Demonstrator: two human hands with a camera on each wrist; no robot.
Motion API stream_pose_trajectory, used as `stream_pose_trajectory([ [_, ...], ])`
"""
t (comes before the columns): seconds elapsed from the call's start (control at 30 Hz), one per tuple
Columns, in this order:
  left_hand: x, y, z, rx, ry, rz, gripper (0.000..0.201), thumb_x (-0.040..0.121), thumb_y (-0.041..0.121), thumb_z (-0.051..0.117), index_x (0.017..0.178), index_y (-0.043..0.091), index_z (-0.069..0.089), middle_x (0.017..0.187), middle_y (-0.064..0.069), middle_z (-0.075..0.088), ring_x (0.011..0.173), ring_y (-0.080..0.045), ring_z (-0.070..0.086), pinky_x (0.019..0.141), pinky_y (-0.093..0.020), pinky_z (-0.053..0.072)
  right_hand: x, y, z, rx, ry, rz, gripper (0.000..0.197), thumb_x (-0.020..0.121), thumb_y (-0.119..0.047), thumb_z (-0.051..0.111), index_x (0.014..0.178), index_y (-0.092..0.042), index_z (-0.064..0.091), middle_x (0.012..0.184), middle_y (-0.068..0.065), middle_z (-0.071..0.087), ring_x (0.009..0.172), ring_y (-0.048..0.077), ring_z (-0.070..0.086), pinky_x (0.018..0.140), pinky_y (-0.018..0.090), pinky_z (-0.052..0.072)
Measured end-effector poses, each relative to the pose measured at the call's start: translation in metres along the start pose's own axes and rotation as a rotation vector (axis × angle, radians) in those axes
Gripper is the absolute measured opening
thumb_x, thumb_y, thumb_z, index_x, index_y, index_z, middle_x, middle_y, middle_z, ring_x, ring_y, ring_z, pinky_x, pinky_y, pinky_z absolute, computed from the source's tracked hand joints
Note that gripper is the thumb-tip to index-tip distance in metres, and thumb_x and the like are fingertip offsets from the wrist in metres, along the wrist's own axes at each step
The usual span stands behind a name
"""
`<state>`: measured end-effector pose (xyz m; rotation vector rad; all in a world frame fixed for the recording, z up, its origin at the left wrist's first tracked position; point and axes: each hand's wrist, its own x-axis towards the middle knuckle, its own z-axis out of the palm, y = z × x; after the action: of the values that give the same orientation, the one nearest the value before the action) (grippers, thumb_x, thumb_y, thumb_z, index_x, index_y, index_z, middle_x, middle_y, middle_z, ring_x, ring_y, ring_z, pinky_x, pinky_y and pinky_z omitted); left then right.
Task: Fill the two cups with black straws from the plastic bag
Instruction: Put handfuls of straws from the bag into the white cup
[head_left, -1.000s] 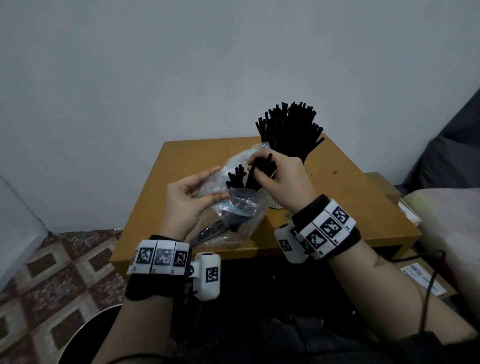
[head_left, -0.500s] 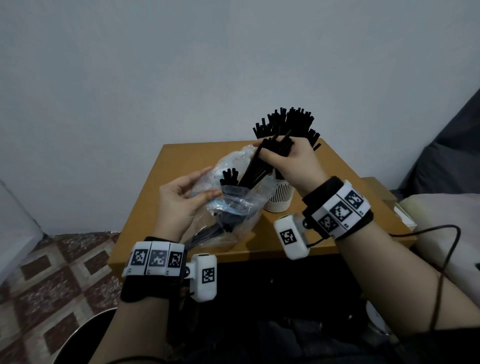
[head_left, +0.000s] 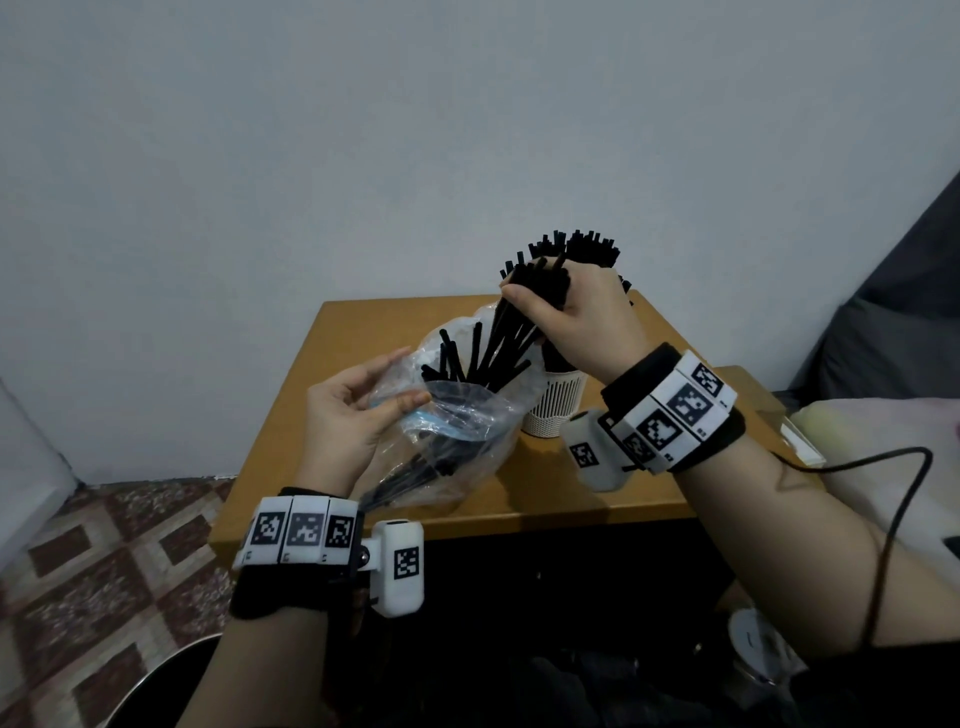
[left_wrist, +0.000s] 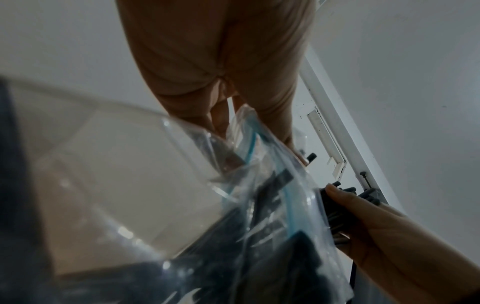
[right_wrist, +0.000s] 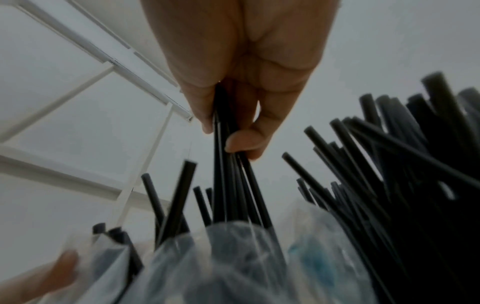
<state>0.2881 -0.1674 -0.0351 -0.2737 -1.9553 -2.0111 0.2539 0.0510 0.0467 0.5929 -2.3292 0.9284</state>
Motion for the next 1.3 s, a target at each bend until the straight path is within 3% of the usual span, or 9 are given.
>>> stream_pose_trajectory([
  [0.1, 0.001, 0.002, 0.001, -0.016, 0.012, -0.017, 0.057, 0.058, 0.009, 0.077, 0.114, 0.01, 0.067, 0.097, 0.012, 0.074, 0.086, -0.009, 0.072, 0.088, -0.035, 0.056, 0.008, -0.003, -0.006, -0.025, 0.002, -0.02, 0.032, 0.092, -0.029, 0.059, 0.063, -0.023, 0.049, 0.056, -0.016, 0.046, 0.056, -0.01, 0.052, 0.052, 0.007, 0.036],
  [0.23, 0.003, 0.001, 0.001, -0.032, 0.024, -0.038, 0.054, 0.058, 0.011, 0.078, 0.111, 0.013, 0.069, 0.103, -0.001, 0.073, 0.096, -0.018, 0.071, 0.089, -0.046, 0.055, 0.02, -0.003, -0.009, -0.037, -0.003, -0.042, 0.029, 0.092, -0.029, 0.058, 0.07, -0.012, 0.058, 0.057, -0.016, 0.049, 0.054, -0.003, 0.053, 0.054, 0.009, 0.036],
  [0.33, 0.004, 0.0, -0.001, -0.061, 0.048, -0.042, 0.053, 0.059, 0.014, 0.08, 0.111, 0.012, 0.07, 0.106, -0.009, 0.073, 0.102, -0.027, 0.069, 0.09, -0.05, 0.054, 0.026, -0.003, -0.013, -0.006, 0.058, -0.02, 0.027, 0.091, -0.028, 0.06, 0.068, -0.016, 0.057, 0.059, -0.016, 0.051, 0.056, -0.001, 0.052, 0.054, 0.009, 0.038],
  [0.47, 0.004, 0.001, -0.004, -0.085, 0.064, -0.042, 0.052, 0.061, 0.014, 0.078, 0.112, 0.009, 0.069, 0.105, -0.009, 0.073, 0.097, -0.026, 0.07, 0.083, -0.044, 0.058, 0.033, -0.006, -0.022, 0.056, 0.101, -0.007, 0.022, 0.09, -0.03, 0.061, 0.08, -0.011, 0.066, 0.066, -0.018, 0.059, 0.063, -0.003, 0.06, 0.057, 0.01, 0.043],
  [0.57, 0.005, 0.001, -0.006, -0.126, 0.081, -0.049, 0.052, 0.061, 0.014, 0.077, 0.112, 0.009, 0.068, 0.104, -0.011, 0.073, 0.091, -0.025, 0.072, 0.074, -0.034, 0.06, 0.035, -0.009, -0.028, 0.14, 0.172, -0.02, 0.019, 0.088, -0.028, 0.063, 0.081, -0.011, 0.068, 0.073, -0.011, 0.066, 0.072, 0.005, 0.066, 0.068, 0.026, 0.054],
  [0.7, 0.007, 0.0, -0.009, -0.152, 0.098, -0.034, 0.046, 0.061, 0.012, 0.077, 0.106, 0.012, 0.07, 0.101, -0.012, 0.072, 0.08, -0.018, 0.072, 0.064, -0.024, 0.059, 0.039, -0.009, -0.034, 0.204, 0.228, -0.03, 0.023, 0.086, -0.029, 0.062, 0.082, -0.007, 0.069, 0.079, 0.003, 0.072, 0.077, 0.015, 0.07, 0.075, 0.04, 0.055],
  [1.03, 0.009, -0.002, -0.011, -0.166, 0.139, -0.02, 0.054, 0.055, 0.018, 0.077, 0.108, 0.007, 0.068, 0.087, 0.0, 0.075, 0.077, -0.012, 0.072, 0.063, -0.021, 0.058, 0.04, -0.017, -0.045, 0.233, 0.268, -0.051, 0.024, 0.087, -0.028, 0.063, 0.083, -0.005, 0.07, 0.08, 0.005, 0.073, 0.075, 0.014, 0.07, 0.073, 0.039, 0.056],
  [1.13, 0.009, -0.001, -0.014, -0.156, 0.161, -0.01, 0.056, 0.059, 0.016, 0.075, 0.113, 0.003, 0.066, 0.095, -0.003, 0.072, 0.077, -0.011, 0.072, 0.064, -0.021, 0.058, 0.041, -0.021, -0.055, 0.248, 0.297, -0.079, 0.02, 0.087, -0.027, 0.062, 0.081, -0.009, 0.069, 0.08, 0.005, 0.073, 0.076, 0.015, 0.071, 0.074, 0.041, 0.056],
  [1.3, 0.009, -0.002, -0.02, -0.152, 0.215, -0.019, 0.053, 0.061, 0.02, 0.077, 0.111, 0.007, 0.068, 0.104, -0.011, 0.071, 0.087, -0.019, 0.071, 0.073, -0.029, 0.06, 0.042, -0.026, -0.072, 0.271, 0.345, -0.114, 0.015, 0.088, -0.026, 0.063, 0.083, -0.012, 0.068, 0.08, 0.002, 0.073, 0.077, 0.015, 0.072, 0.075, 0.042, 0.057],
])
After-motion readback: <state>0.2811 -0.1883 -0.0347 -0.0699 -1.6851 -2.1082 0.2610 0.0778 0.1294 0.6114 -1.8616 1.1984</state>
